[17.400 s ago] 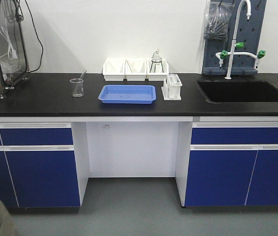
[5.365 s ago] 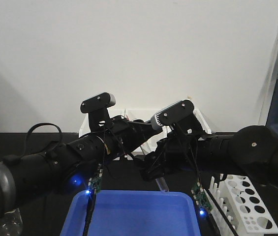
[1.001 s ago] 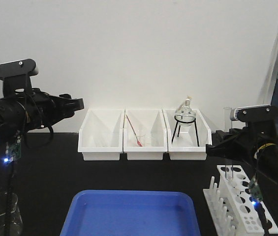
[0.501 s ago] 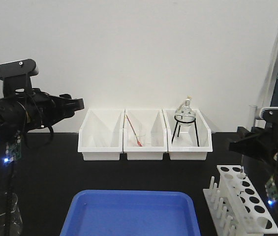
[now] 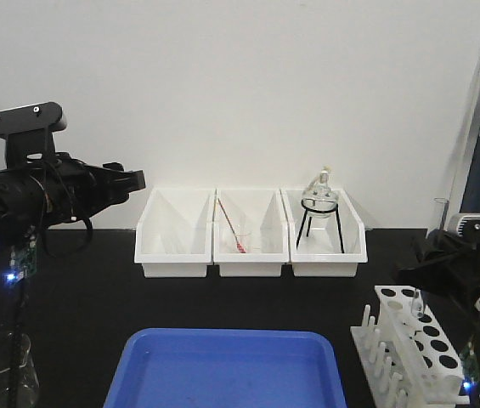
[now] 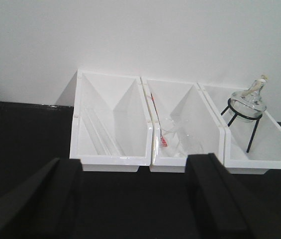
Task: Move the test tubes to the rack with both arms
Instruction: 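Lower the tube into a rack hole and open the right gripper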
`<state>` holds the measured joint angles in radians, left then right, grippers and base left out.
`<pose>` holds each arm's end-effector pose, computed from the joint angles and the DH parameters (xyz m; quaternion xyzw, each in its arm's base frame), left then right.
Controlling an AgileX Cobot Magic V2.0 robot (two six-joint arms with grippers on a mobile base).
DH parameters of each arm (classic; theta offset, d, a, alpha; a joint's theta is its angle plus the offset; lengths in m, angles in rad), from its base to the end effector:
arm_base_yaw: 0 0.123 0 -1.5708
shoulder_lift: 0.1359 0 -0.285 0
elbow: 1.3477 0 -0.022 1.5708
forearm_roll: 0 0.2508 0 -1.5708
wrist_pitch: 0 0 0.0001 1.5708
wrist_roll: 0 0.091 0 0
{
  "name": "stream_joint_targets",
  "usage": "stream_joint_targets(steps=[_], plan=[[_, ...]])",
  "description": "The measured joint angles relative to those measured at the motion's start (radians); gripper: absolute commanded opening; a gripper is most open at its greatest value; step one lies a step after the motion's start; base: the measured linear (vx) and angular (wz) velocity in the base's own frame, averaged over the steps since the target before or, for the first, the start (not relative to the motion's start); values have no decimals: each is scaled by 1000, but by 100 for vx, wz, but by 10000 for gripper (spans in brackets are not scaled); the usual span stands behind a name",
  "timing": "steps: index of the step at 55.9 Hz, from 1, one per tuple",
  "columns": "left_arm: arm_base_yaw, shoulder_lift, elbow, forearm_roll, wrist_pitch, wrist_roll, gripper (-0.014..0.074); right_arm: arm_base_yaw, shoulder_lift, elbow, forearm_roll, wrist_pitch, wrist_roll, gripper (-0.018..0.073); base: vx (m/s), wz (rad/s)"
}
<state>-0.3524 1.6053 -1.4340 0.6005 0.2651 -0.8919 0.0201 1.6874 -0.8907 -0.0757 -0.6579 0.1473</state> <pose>0.3669 -0.1205 0.3777 -0.0260 0.8047 -0.1347 0.5776 0.3664 0.0116 0.2474 0.0085 0.7255 0.0537 0.6860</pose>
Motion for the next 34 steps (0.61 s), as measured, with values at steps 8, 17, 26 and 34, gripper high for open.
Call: stream_joint_targets(steps=[8, 17, 26, 34], plan=[[0, 0, 0, 0, 0, 0, 554, 0, 44, 0, -16, -38, 13, -11, 0, 0], [0, 0, 0, 0, 0, 0, 554, 0, 66, 0, -16, -39, 13, -11, 0, 0], [0, 0, 0, 0, 0, 0, 554, 0, 83, 0, -16, -39, 13, -11, 0, 0], [0, 0, 0, 0, 0, 0, 554, 0, 103, 0, -21, -37, 12, -11, 0, 0]])
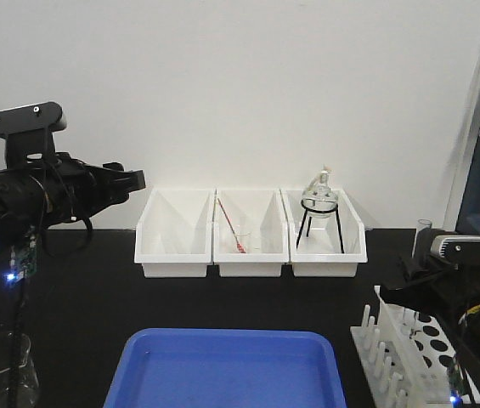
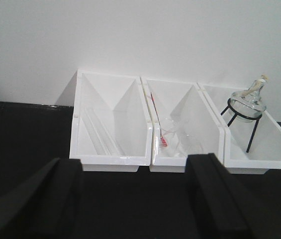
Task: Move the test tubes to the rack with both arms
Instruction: 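Lower the tube into a rack hole and open the right gripper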
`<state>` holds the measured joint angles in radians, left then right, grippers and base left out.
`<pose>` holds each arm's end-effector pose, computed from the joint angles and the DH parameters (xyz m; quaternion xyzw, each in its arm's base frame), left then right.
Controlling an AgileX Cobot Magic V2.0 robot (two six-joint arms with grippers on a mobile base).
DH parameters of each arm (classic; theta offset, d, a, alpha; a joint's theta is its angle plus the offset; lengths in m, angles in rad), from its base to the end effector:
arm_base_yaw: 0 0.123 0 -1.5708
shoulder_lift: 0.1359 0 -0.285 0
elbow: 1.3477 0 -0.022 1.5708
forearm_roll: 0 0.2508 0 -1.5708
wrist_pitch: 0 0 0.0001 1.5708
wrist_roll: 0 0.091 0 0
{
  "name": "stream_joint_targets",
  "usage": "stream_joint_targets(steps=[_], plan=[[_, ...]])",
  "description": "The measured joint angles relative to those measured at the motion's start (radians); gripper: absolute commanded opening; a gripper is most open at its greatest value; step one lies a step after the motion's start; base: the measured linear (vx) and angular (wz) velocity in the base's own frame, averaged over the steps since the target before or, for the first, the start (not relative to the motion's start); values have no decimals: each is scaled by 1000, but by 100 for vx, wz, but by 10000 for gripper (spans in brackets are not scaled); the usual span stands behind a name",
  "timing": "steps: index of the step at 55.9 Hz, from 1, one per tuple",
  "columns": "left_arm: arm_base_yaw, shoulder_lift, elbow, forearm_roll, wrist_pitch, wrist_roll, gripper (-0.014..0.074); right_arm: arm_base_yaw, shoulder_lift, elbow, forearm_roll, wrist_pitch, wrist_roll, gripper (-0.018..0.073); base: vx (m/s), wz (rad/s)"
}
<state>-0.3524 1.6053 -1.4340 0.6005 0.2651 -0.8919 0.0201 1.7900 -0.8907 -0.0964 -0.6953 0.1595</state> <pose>0.3669 -0.1205 0.3777 -0.0260 0.8047 -0.1347 0.5776 0.3776 0.0132 0.2124 0.0039 0.7478 0.0580 0.6613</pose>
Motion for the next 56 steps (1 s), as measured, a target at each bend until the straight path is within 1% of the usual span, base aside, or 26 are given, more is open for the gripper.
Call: stream_joint_targets(steps=[7, 16, 26, 39, 50, 56], plan=[[0, 0, 0, 0, 0, 0, 554, 0, 33, 0, -15, -23, 0, -11, 0, 0], [0, 0, 0, 0, 0, 0, 554, 0, 86, 0, -19, -127, 0, -11, 0, 0], [0, 0, 0, 0, 0, 0, 554, 0, 144, 0, -19, -168, 0, -11, 0, 0], [0, 0, 0, 0, 0, 0, 554, 0, 251, 0, -19, -333, 0, -11, 0, 0], [0, 0, 0, 0, 0, 0, 554, 0, 305, -6, -24, -397, -4, -5, 0, 0], [0, 0, 0, 0, 0, 0, 554, 0, 310, -7, -29, -408, -22, 30, 0, 0]])
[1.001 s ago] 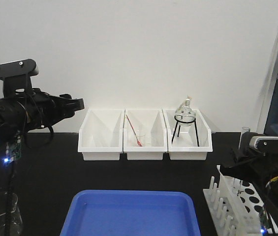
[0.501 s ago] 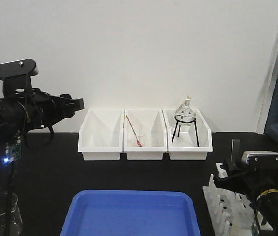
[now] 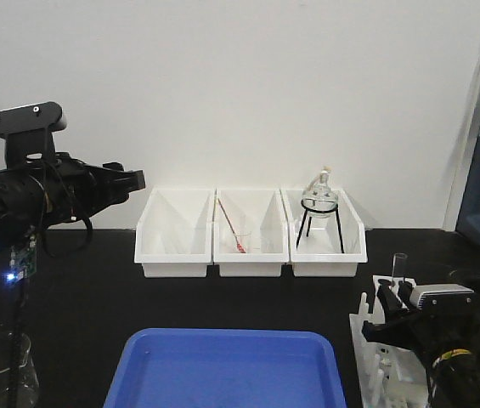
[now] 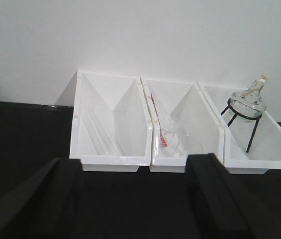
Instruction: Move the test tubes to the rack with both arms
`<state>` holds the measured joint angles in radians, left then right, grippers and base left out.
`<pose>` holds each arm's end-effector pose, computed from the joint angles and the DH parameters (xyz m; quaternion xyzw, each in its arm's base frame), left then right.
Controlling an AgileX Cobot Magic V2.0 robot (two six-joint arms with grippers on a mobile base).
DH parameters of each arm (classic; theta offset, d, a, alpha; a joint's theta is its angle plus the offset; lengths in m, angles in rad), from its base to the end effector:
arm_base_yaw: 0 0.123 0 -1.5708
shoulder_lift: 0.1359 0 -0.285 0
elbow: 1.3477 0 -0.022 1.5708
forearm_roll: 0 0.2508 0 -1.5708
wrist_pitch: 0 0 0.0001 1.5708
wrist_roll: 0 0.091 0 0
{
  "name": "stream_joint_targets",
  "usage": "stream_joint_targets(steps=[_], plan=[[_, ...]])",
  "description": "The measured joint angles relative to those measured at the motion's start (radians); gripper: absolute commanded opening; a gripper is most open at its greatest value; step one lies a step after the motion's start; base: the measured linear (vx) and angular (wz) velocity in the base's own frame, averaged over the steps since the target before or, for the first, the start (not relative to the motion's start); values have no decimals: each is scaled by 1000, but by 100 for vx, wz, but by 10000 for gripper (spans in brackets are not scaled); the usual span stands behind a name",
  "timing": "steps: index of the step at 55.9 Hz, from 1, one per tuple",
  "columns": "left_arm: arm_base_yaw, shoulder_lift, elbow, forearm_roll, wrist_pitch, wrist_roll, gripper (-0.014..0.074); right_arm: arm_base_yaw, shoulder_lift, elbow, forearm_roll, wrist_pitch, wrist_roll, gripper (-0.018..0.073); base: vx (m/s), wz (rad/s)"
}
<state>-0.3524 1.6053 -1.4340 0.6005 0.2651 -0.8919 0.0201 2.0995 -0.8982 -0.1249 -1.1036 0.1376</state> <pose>0.3669 -0.1205 0.3777 -0.0260 0.8047 -0.1347 0.5776 0.3963 0.0181 0.1306 -0.0174 0.7117 0.0751 0.6983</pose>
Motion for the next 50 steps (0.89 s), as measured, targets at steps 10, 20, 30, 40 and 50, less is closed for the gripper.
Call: stream_joint_targets(steps=[10, 20, 30, 40, 50], plan=[[0, 0, 0, 0, 0, 0, 554, 0, 0, -1, -34, -1, -4, 183, 0, 0], [0, 0, 0, 0, 0, 0, 554, 0, 0, -1, -68, -2, 0, 435, 0, 0], [0, 0, 0, 0, 0, 0, 554, 3, -12, -1, -89, 31, 2, 603, 0, 0], [0, 0, 0, 0, 0, 0, 554, 3, -47, 1, -86, 114, 2, 592, 0, 0], [0, 0, 0, 0, 0, 0, 554, 2, -113, 2, -87, 140, 2, 573, 0, 0]])
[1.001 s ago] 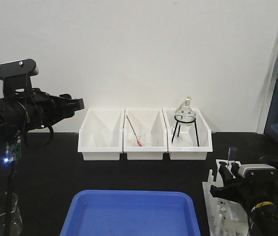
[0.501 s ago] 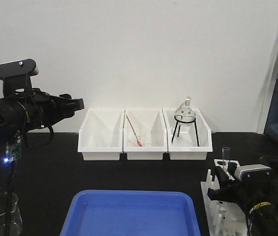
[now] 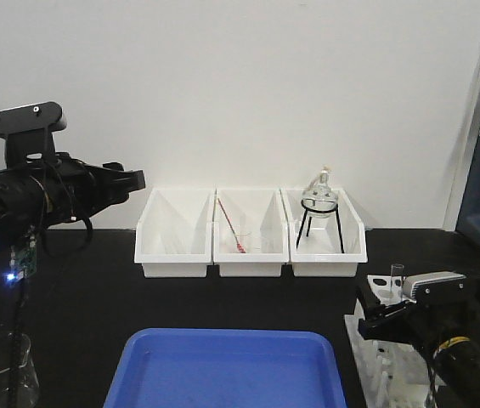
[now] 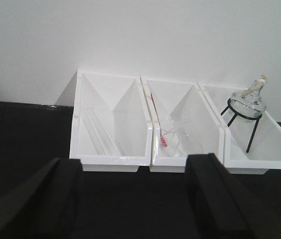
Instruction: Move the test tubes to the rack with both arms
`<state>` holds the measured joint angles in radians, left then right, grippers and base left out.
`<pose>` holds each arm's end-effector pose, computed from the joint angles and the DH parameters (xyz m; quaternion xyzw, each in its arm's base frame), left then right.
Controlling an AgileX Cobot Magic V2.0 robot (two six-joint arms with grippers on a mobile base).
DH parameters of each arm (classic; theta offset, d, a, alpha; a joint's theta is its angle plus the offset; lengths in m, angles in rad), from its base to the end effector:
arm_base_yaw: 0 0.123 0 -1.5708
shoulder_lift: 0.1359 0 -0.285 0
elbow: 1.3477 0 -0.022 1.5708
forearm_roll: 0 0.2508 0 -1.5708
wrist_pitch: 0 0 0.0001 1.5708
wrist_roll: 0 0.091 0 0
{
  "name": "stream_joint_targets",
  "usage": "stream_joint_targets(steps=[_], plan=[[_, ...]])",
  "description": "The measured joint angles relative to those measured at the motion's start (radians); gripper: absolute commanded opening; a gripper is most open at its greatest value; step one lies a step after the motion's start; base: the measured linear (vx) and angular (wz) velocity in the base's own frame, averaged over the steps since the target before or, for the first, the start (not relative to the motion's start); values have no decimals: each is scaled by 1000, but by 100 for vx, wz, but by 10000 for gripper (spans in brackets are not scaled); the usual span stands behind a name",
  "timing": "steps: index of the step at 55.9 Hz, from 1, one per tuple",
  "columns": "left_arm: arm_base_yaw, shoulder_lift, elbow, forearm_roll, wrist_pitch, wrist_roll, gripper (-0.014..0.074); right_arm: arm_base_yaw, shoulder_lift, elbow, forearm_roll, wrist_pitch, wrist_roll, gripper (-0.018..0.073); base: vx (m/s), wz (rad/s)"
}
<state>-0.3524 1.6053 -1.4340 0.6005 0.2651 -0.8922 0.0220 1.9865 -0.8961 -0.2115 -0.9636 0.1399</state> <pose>0.3669 -0.1205 0.3777 -0.0261 0.8047 -0.1348 0.5776 0.3918 0.0243 0.1615 -0.0611 0.7218 0.0764 0.6852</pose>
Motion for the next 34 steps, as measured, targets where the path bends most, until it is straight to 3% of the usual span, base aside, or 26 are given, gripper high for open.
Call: stream_joint_targets(steps=[6, 15, 25, 34], plan=[[0, 0, 0, 0, 0, 0, 554, 0, -79, 0, 0, 57, 0, 573, 0, 0], [0, 0, 0, 0, 0, 0, 554, 0, -268, 1, -14, 265, 38, 573, 0, 0], [0, 0, 0, 0, 0, 0, 554, 0, -492, 4, -149, 544, 144, 572, 0, 0], [0, 0, 0, 0, 0, 0, 554, 0, -609, 4, -219, 689, 250, 572, 0, 0]])
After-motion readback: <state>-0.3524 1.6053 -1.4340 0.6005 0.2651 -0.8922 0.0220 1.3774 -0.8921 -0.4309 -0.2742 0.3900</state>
